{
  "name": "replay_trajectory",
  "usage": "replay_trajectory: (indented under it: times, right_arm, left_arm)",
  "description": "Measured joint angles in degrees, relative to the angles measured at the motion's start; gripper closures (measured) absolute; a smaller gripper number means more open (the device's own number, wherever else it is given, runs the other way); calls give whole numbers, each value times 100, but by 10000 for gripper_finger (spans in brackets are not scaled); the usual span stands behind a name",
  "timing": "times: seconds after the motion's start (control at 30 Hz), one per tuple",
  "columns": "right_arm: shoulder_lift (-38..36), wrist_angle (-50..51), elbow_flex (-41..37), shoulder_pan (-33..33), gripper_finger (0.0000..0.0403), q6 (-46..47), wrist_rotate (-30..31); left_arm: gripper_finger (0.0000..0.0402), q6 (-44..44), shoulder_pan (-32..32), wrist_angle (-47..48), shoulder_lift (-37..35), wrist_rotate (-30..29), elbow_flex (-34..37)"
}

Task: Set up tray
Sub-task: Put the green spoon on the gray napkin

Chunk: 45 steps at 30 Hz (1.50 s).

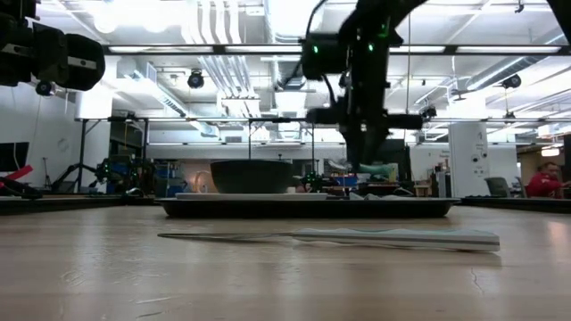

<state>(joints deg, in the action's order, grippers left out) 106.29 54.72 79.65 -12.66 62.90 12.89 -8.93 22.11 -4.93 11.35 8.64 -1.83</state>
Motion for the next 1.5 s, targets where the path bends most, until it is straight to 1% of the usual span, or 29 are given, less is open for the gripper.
replay_trajectory:
  times: [0.13, 0.23, 0.4, 0.57, 0.83, 1.03, 1.17, 1.4, 1.5]
  right_arm:
    - [49, -137, -279, -198, 365, 286, -161]
    - [50, -490, -462, -337, 365, 318, -256]
    - [56, -807, -544, -465, 365, 467, -244]
    - [63, -903, -568, -492, 366, 495, -50]
    - [65, -922, -889, -499, 366, 670, -40]
    - [71, -1618, -1337, -528, 366, 722, -83]
    - [62, -1708, -1507, -564, 365, 790, -97]
    - [58, -1709, -1585, -562, 312, 873, -68]
    - [67, -1629, -1507, -562, 301, 836, -72]
  left_arm:
    - [279, 2, -1, 0, 0, 0, 0]
    - [279, 0, 0, 0, 0, 0, 0]
    - [279, 2, -2, 2, 0, 0, 0]
    - [279, 0, 0, 0, 0, 0, 0]
    - [279, 0, 0, 0, 0, 0, 0]
    - [279, 1, -1, 1, 0, 0, 0]
    - [279, 0, -2, 1, 0, 0, 0]
    - [279, 0, -2, 0, 0, 0, 0]
    - [279, 2, -2, 2, 0, 0, 0]
